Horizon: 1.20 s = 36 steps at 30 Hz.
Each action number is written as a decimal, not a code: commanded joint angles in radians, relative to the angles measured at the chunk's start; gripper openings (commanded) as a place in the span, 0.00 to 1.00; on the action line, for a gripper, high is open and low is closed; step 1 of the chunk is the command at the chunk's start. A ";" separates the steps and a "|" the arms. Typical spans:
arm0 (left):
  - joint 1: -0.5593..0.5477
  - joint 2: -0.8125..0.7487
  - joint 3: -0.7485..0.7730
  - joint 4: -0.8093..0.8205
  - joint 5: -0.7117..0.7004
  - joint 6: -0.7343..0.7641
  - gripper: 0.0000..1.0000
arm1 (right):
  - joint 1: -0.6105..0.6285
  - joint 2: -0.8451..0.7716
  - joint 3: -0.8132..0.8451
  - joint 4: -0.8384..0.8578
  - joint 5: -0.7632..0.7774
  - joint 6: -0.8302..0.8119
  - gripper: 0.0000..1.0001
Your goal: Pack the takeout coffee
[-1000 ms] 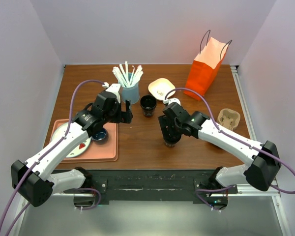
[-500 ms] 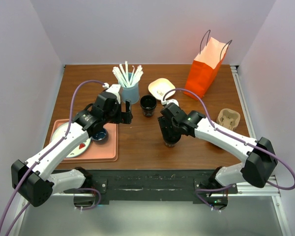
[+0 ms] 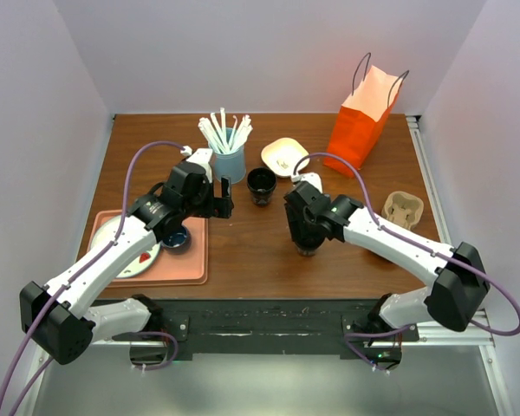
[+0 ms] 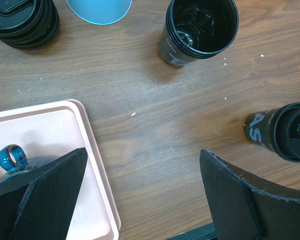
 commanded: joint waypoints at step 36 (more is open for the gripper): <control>0.001 -0.022 0.072 0.001 -0.009 -0.064 1.00 | -0.614 -0.063 0.265 0.016 -0.079 -0.018 0.84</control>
